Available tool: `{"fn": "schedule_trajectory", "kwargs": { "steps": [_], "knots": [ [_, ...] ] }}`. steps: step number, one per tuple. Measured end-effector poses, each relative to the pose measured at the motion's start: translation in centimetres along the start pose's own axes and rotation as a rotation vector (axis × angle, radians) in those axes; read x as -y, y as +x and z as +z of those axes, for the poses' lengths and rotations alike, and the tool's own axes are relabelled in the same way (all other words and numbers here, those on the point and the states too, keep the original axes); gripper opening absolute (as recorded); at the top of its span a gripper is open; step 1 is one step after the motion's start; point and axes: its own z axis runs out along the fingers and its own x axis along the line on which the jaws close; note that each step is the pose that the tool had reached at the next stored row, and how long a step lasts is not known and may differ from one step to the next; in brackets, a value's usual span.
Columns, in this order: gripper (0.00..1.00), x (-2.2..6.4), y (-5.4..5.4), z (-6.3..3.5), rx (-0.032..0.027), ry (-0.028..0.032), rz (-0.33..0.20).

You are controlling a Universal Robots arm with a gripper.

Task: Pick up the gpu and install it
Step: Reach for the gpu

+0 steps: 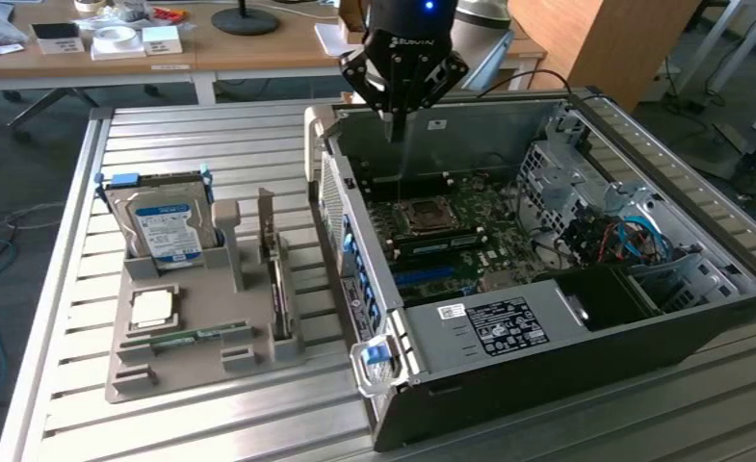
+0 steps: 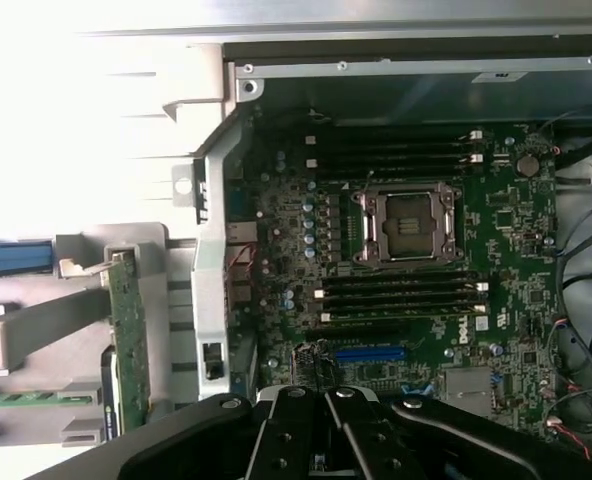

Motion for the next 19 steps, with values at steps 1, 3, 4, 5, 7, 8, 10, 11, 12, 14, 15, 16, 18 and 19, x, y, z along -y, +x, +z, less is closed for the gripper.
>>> {"fn": "schedule_trajectory", "kwargs": {
  "steps": [1, 3, 4, 5, 7, 8, 10, 11, 12, 14, 15, 16, 18, 19],
  "knots": [
    [0.11, 0.01, 0.1, 0.00, 0.0000, 0.0000, 0.000],
    [0.11, 0.03, 0.4, -0.01, 0.0001, 0.0000, 0.000],
    [0.11, 0.04, 0.5, -0.02, 0.0000, 0.0000, 0.000],
    [0.11, 0.05, 0.7, -0.02, 0.0001, 0.0000, 0.000],
    [0.11, 0.07, 0.9, -0.03, 0.0001, 0.0000, 0.000],
    [0.11, 0.08, 1.1, -0.03, 0.0001, -0.0001, 0.000],
    [0.11, 0.10, 1.3, -0.03, 0.0002, 0.0000, 0.000],
    [0.11, 0.10, 1.4, -0.04, 0.0002, 0.0000, 0.000],
    [0.11, 0.11, 1.5, -0.04, 0.0002, -0.0001, 0.000],
    [0.11, 0.13, 1.7, -0.05, 0.0001, 0.0000, 0.000],
    [0.11, 0.13, 1.8, -0.05, 0.0001, 0.0000, 0.000],
    [0.11, 0.14, 1.9, -0.05, 0.0002, 0.0000, 0.000],
    [0.11, 0.15, 2.0, -0.05, 0.0001, 0.0000, 0.000],
    [0.11, 0.16, 2.1, -0.06, 0.0001, 0.0000, 0.000]
  ]
}}
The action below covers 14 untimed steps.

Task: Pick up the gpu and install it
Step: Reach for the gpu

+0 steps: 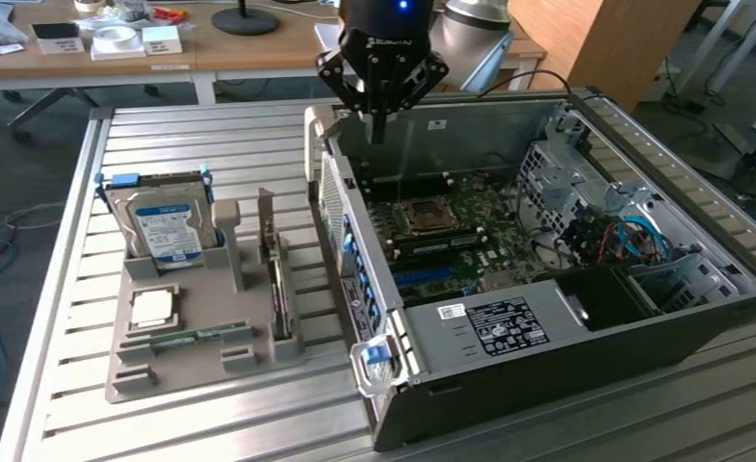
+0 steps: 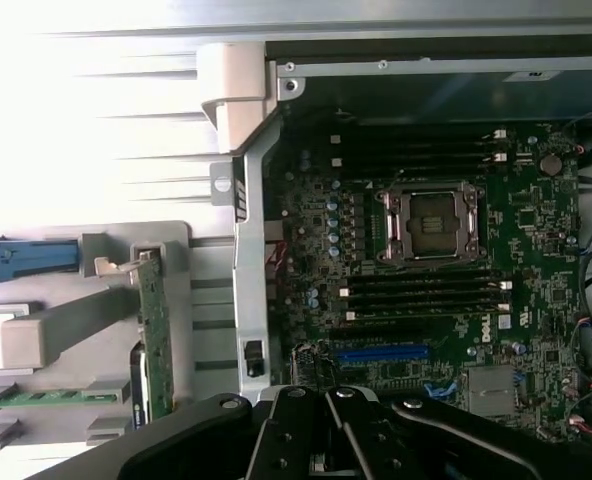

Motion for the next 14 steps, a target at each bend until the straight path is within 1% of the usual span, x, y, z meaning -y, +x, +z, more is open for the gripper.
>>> {"fn": "schedule_trajectory", "kwargs": {
  "steps": [14],
  "knots": [
    [0.11, 0.10, 1.3, -0.04, 0.0000, 0.0000, 0.000]
  ]
}}
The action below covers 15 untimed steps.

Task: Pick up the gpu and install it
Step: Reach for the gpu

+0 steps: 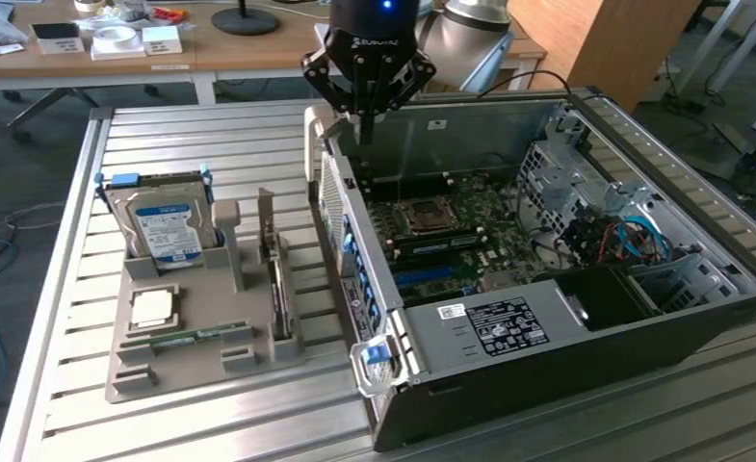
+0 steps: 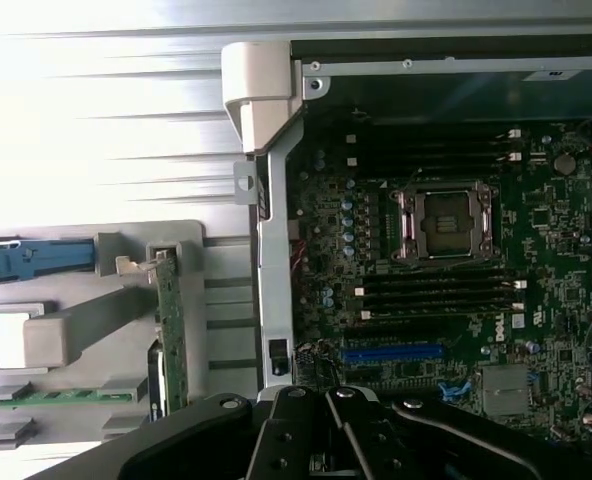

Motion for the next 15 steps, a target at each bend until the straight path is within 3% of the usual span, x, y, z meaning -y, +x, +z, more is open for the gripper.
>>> {"fn": "schedule_trajectory", "kwargs": {
  "steps": [15],
  "knots": [
    [0.11, 0.07, 0.96, -0.03, 0.0000, 0.0000, 0.000]
  ]
}}
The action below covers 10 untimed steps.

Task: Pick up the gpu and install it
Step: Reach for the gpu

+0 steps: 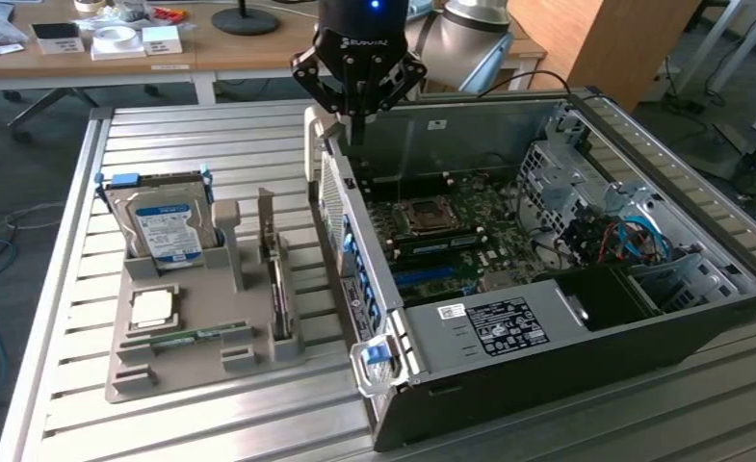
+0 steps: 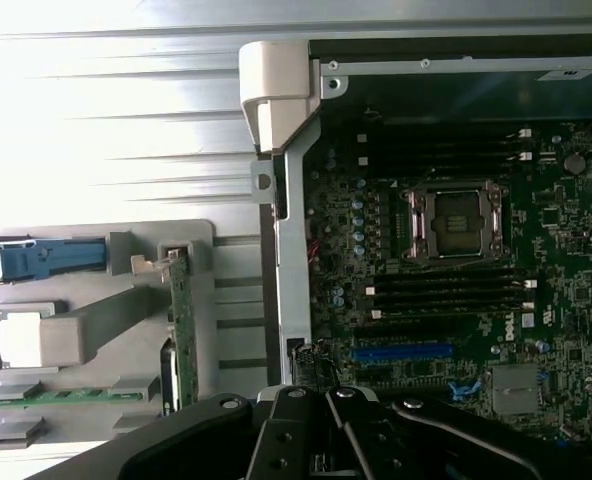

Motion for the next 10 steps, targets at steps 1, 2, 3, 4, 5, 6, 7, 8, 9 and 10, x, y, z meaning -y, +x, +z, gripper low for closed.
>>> {"fn": "schedule_trajectory", "kwargs": {
  "steps": [1, 2, 3, 4, 5, 6, 7, 8, 9, 10],
  "knots": [
    [0.11, 0.00, 0.07, 0.00, 0.0000, 0.0001, 0.000],
    [0.11, 0.01, 0.14, 0.00, 0.0000, 0.0000, 0.000],
    [0.11, 0.02, 0.22, -0.01, 0.0000, 0.0000, 0.000],
    [0.11, 0.02, 0.31, -0.01, 0.0001, 0.0000, 0.000],
    [0.11, 0.03, 0.41, -0.01, 0.0000, 0.0000, 0.000],
    [0.11, 0.04, 0.53, -0.01, 0.0000, 0.0000, 0.000],
    [0.11, 0.05, 0.65, -0.01, 0.0000, 0.0000, 0.000],
    [0.11, 0.06, 0.77, -0.02, 0.0000, 0.0000, 0.000],
    [0.11, 0.07, 0.90, -0.02, 0.0000, 0.0000, 0.000],
    [0.11, 0.08, 1.04, -0.03, 0.0000, 0.0001, 0.000]
  ]
}}
